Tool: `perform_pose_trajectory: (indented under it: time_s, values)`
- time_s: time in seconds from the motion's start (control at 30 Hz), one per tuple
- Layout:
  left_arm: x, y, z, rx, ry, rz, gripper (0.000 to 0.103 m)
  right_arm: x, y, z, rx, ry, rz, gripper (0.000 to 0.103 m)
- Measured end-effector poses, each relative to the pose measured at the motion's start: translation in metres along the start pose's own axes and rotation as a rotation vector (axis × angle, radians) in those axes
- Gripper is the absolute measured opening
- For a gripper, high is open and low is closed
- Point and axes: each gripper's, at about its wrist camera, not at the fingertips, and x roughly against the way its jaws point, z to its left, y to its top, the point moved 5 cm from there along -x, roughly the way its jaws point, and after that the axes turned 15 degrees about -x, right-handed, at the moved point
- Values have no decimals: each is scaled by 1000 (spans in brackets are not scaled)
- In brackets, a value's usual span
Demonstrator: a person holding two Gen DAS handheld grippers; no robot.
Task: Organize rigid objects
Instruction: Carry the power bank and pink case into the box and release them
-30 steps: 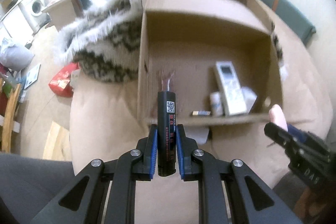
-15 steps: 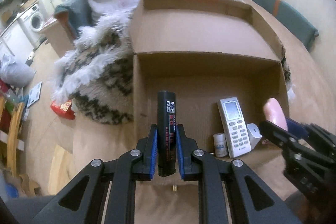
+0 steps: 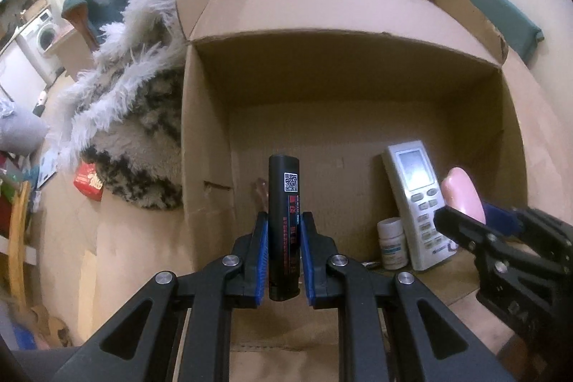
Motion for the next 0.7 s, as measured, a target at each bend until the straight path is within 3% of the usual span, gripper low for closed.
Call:
perform_pose_trajectory:
  time_s: [0.1,0.7]
  values:
    - [-8,-4,-2,6,-62,18,15,-11,3,0,-6,-7,26,39]
    - [-29,-9,-4,1,-43,57,15,-31,3,-17,-75,-65,85,39]
